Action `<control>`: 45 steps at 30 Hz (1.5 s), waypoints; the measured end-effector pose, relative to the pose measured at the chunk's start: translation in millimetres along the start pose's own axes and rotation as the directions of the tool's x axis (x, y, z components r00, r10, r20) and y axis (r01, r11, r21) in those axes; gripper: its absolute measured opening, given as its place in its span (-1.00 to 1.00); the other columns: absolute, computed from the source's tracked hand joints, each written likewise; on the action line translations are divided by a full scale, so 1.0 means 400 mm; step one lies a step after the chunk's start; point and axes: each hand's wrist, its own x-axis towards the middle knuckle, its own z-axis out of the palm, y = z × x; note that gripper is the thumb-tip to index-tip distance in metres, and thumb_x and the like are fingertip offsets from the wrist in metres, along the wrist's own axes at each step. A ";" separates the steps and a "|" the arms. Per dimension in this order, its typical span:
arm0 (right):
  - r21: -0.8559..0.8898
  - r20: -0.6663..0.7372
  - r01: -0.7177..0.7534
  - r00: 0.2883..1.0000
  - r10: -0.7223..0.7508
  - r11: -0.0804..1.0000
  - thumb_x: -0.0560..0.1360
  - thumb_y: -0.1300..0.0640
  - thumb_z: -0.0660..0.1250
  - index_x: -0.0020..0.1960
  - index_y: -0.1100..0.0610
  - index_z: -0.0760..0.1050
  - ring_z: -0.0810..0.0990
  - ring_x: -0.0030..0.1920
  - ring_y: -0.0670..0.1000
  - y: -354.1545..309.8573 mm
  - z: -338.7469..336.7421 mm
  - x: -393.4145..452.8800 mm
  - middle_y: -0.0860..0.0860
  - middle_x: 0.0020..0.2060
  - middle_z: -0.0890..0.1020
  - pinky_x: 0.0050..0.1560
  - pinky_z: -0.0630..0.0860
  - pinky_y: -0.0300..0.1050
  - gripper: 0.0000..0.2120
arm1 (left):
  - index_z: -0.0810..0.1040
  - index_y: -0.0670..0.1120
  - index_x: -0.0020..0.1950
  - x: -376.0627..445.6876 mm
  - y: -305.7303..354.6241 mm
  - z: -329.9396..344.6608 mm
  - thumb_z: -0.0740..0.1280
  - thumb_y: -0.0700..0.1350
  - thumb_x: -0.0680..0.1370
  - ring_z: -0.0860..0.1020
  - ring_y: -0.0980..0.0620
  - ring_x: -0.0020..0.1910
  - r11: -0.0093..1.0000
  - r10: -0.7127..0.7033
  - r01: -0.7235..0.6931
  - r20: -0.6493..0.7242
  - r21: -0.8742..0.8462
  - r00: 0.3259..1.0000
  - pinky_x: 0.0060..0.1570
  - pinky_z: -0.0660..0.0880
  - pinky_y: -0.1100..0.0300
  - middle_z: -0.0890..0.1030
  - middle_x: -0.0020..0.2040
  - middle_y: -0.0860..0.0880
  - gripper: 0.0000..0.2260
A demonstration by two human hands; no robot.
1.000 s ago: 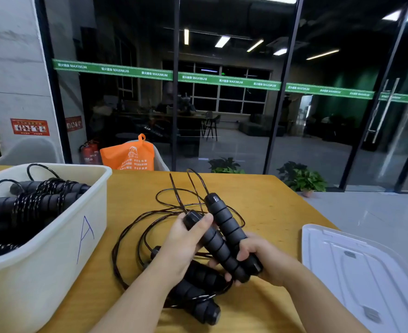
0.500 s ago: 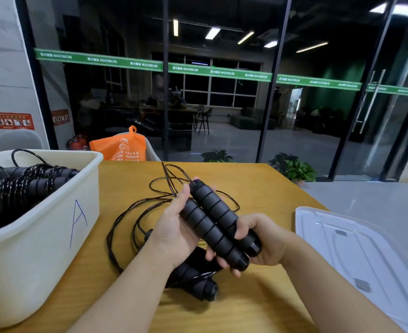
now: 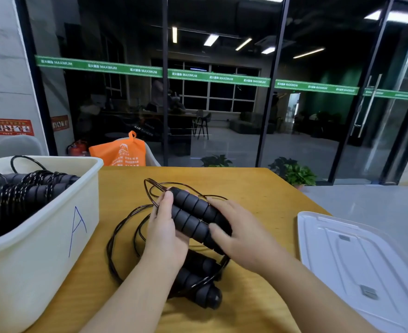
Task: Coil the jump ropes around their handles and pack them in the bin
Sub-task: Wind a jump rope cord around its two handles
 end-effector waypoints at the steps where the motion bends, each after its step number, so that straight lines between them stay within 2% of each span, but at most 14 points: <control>1: -0.067 0.038 0.017 0.999 -0.014 0.998 0.55 -0.11 0.24 0.54 -0.09 0.11 0.33 0.34 -0.12 -0.003 0.007 -0.001 -0.16 0.34 0.35 0.29 0.35 -0.18 -0.38 | 0.49 -0.10 0.31 0.000 0.003 0.000 0.29 0.02 0.57 0.64 -0.13 0.05 1.000 0.010 -0.010 -0.019 0.006 1.000 -0.18 0.61 0.02 0.63 0.15 -0.18 -0.65; 6: -0.241 0.083 -0.032 0.995 0.053 0.970 0.42 -0.07 0.41 0.55 -0.04 -0.10 0.26 0.36 -0.02 0.013 0.032 0.006 -0.08 0.36 0.26 0.30 0.35 -0.13 -0.10 | 0.49 -0.07 0.30 -0.017 0.000 0.014 0.30 -0.01 0.56 0.61 -0.11 0.11 0.997 0.070 -0.068 -0.029 0.047 0.997 -0.14 0.59 0.03 0.62 0.16 -0.14 -0.68; 16: -0.050 -0.128 -0.104 0.987 0.097 0.993 0.36 0.16 0.34 0.06 -0.04 0.29 0.49 -0.14 -0.04 0.047 0.009 0.010 -0.15 -0.11 0.46 -0.24 0.44 -0.11 -0.64 | 0.43 -0.03 0.19 -0.034 0.009 0.038 0.03 0.15 0.63 0.57 0.03 0.13 0.933 0.283 -0.272 -0.010 0.236 0.959 0.08 0.50 0.11 0.59 0.13 -0.05 -0.66; 18: 0.032 -0.123 -0.088 0.988 0.092 0.996 0.34 0.18 0.35 0.03 -0.06 0.30 0.50 -0.16 -0.10 0.068 -0.002 0.010 -0.16 -0.14 0.48 -0.24 0.46 -0.12 -0.65 | 0.30 0.03 0.29 -0.024 0.021 0.016 0.13 -0.08 0.65 0.51 0.02 0.20 0.780 0.470 -0.388 -0.052 0.491 0.881 -0.02 0.50 0.16 0.45 0.29 -0.04 -0.79; 23: 0.075 -0.047 -0.006 0.999 0.009 0.997 0.32 0.21 0.35 0.01 -0.19 0.34 0.51 -0.15 -0.14 0.112 -0.018 0.009 -0.16 -0.16 0.52 -0.21 0.47 -0.13 -0.60 | -0.12 0.43 0.42 -0.004 0.033 -0.033 0.31 -0.38 0.47 -0.09 0.08 0.51 0.012 0.684 -0.525 0.376 0.851 0.626 0.40 0.21 -0.15 -0.17 0.54 0.05 -0.07; 26: 0.111 -0.035 0.014 0.999 -0.010 0.994 0.30 0.25 0.33 0.05 -0.08 0.41 0.53 -0.14 -0.08 0.123 -0.015 0.011 -0.12 -0.15 0.55 -0.16 0.53 0.01 -0.62 | 0.28 0.20 0.40 0.009 0.021 -0.045 0.31 -0.19 0.54 -0.16 -0.06 0.53 -0.212 0.649 -0.517 0.515 0.829 0.560 0.41 -0.12 -0.17 -0.09 0.55 -0.01 -0.49; 28: 0.178 -0.049 0.016 0.999 -0.007 0.984 0.31 0.30 0.32 0.08 -0.10 0.43 0.54 -0.12 -0.11 0.125 -0.011 0.011 -0.13 -0.13 0.56 -0.16 0.52 -0.10 -0.56 | 0.50 0.03 0.17 0.008 0.018 -0.045 0.19 -0.01 0.58 -0.07 -0.03 0.54 -0.256 0.641 -0.521 0.546 0.814 0.539 0.41 -0.13 -0.13 0.17 0.50 -0.03 -0.79; 32: 0.380 -0.023 -0.045 0.998 0.058 0.924 0.30 0.36 0.34 0.01 -0.17 0.42 0.52 -0.23 -0.22 0.110 -0.010 0.010 -0.26 -0.24 0.55 -0.27 0.41 -0.34 -0.52 | 0.50 -0.09 0.19 -0.008 0.017 -0.032 0.00 0.06 0.63 0.18 0.39 0.35 -0.121 0.558 -0.621 0.571 0.774 0.602 0.42 0.16 -0.17 0.48 0.07 0.24 -0.62; 34: 0.488 0.020 -0.079 0.997 0.079 0.869 0.21 0.30 0.35 -0.02 -0.12 0.44 0.48 -0.29 -0.26 0.097 -0.010 0.011 -0.30 -0.32 0.52 -0.30 0.38 -0.37 -0.55 | 0.42 -0.04 0.34 -0.021 0.019 -0.020 0.01 0.10 0.64 0.43 0.27 0.21 -0.056 0.541 -0.682 0.596 0.729 0.594 0.23 0.45 0.09 0.53 0.05 0.22 -0.61; 36: 0.567 0.062 -0.103 0.995 0.082 0.817 0.14 0.24 0.35 0.00 -0.06 0.46 0.46 -0.31 -0.22 0.087 -0.006 0.014 -0.23 -0.31 0.51 -0.30 0.37 -0.32 -0.55 | 0.30 0.01 0.44 -0.033 0.017 -0.009 0.04 0.07 0.62 0.50 0.38 0.01 -0.060 0.558 -0.717 0.619 0.695 0.553 -0.02 0.43 0.48 0.51 0.04 0.27 -0.60; 38: 0.686 0.104 -0.118 0.993 0.064 0.718 0.10 0.19 0.39 0.02 0.07 0.46 0.43 -0.34 -0.09 0.073 0.004 0.016 -0.06 -0.28 0.49 -0.35 0.36 -0.23 -0.52 | 0.21 0.01 0.48 -0.043 0.014 0.002 0.05 0.07 0.59 0.52 0.35 -0.12 -0.076 0.558 -0.721 0.629 0.689 0.542 -0.21 0.42 0.51 0.50 -0.09 0.27 -0.55; 41: 0.963 0.113 -0.130 0.990 0.086 0.235 0.03 0.22 0.40 0.05 0.27 0.41 0.37 -0.38 -0.03 0.058 0.001 0.025 0.07 -0.29 0.47 -0.51 0.29 -0.24 -0.41 | 0.25 -0.03 0.49 -0.058 -0.002 0.005 -0.01 0.13 0.58 0.53 0.17 -0.28 -0.132 0.467 -0.733 0.694 0.667 0.548 -0.36 0.45 0.34 0.51 -0.24 0.17 -0.49; 43: 0.992 0.110 -0.101 0.985 0.130 -0.071 0.03 0.27 0.41 -0.02 0.28 0.42 0.38 -0.39 -0.02 0.057 -0.022 0.023 0.10 -0.30 0.48 -0.58 0.27 -0.28 -0.48 | 0.31 -0.03 0.47 -0.066 -0.024 0.005 -0.06 0.11 0.63 0.53 0.16 -0.25 -0.180 0.343 -0.748 0.754 0.639 0.561 -0.30 0.46 0.32 0.51 -0.26 0.21 -0.54; 45: 0.976 0.139 -0.108 0.978 0.155 -0.191 -0.03 0.30 0.47 -0.16 0.30 0.48 0.41 -0.41 -0.02 0.062 -0.043 0.023 0.12 -0.31 0.47 -0.60 0.29 -0.28 -0.56 | 0.27 0.05 0.48 -0.078 -0.043 0.011 -0.01 0.09 0.63 0.53 0.17 -0.09 -0.219 0.257 -0.772 0.799 0.596 0.544 -0.26 0.42 0.47 0.57 -0.14 0.22 -0.58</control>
